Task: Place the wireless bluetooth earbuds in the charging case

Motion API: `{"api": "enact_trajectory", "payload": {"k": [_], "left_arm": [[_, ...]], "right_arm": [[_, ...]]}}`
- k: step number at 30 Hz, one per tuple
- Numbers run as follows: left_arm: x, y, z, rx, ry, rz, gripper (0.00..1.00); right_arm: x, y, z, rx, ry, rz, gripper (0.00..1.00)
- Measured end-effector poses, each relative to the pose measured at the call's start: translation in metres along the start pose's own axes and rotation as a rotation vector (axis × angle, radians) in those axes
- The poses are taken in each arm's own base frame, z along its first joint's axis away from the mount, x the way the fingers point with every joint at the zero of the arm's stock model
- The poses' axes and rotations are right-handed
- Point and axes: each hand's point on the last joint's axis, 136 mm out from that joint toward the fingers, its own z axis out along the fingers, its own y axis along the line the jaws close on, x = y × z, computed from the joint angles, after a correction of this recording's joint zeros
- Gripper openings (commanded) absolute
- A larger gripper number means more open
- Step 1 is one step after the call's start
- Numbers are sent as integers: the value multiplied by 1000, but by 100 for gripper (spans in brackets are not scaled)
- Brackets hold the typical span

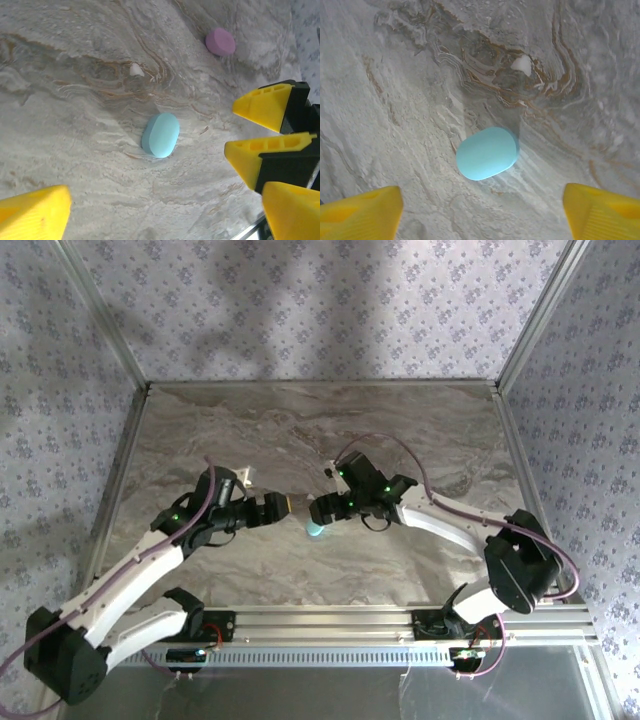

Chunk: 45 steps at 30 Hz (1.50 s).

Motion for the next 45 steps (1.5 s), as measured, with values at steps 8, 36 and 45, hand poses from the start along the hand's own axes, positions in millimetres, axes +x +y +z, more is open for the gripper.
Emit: {"api": "enact_trajectory", "payload": {"k": [8, 36, 45], "left_arm": [[14, 25, -15, -51, -31, -43, 100], [25, 52, -4, -106, 8, -110, 100], [21, 49, -2, -88, 2, -109, 100]], "right_arm": [[4, 2, 22, 17, 140, -101, 100], [35, -8, 89, 258, 464, -276, 58], [29, -10, 86, 295, 454, -228, 56]]}}
